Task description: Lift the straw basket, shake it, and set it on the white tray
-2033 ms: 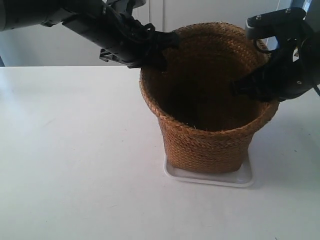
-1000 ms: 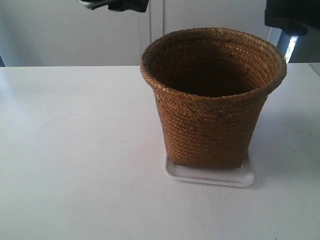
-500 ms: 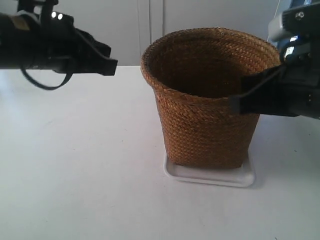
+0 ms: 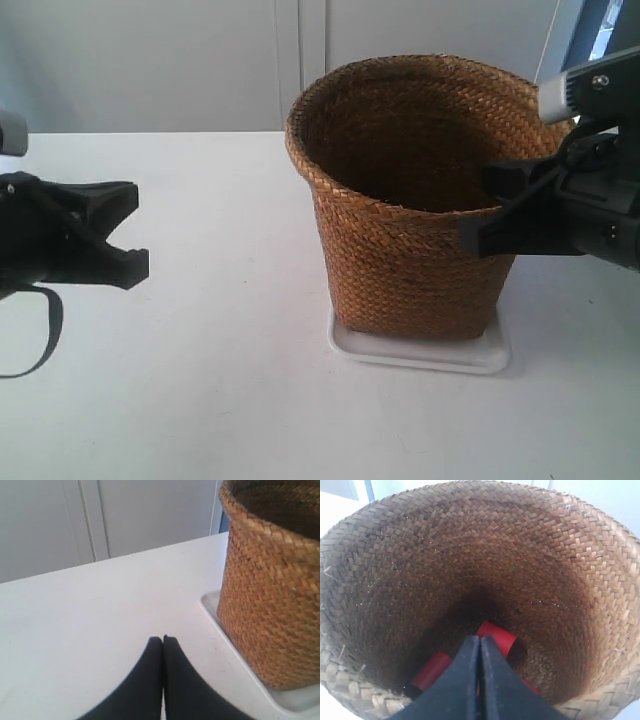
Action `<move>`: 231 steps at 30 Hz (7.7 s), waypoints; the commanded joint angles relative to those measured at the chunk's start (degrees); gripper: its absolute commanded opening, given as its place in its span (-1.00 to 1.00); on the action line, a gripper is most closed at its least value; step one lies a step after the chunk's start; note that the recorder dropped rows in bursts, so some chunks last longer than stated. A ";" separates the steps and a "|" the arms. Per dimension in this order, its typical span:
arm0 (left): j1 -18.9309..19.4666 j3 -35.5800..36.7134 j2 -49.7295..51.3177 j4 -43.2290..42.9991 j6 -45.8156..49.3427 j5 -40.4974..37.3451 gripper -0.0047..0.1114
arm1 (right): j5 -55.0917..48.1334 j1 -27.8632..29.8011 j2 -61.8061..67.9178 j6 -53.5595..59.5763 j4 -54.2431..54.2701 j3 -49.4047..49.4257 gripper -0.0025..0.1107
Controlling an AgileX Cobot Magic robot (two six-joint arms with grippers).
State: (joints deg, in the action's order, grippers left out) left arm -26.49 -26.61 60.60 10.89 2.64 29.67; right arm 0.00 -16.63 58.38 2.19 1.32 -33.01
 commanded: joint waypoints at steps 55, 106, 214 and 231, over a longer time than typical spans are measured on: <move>22.50 13.51 -39.04 5.16 -4.10 -24.79 -0.92 | -0.40 -0.29 -0.15 0.59 0.23 0.47 -0.96; 30.99 26.61 -56.93 4.30 6.37 -43.35 -0.92 | -0.40 -0.29 -0.15 0.59 0.23 0.47 -0.96; 30.99 26.61 -56.93 4.07 6.37 -43.14 -0.92 | -19.41 20.04 -58.38 0.13 0.16 33.01 -0.96; 30.99 26.61 -56.93 4.07 6.37 -43.14 -0.92 | -19.41 20.04 -58.38 0.13 0.16 33.01 -0.96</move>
State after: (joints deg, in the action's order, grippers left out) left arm 4.21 -0.39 4.02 15.00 9.56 -13.47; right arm -19.42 3.00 0.36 2.19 1.42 -0.28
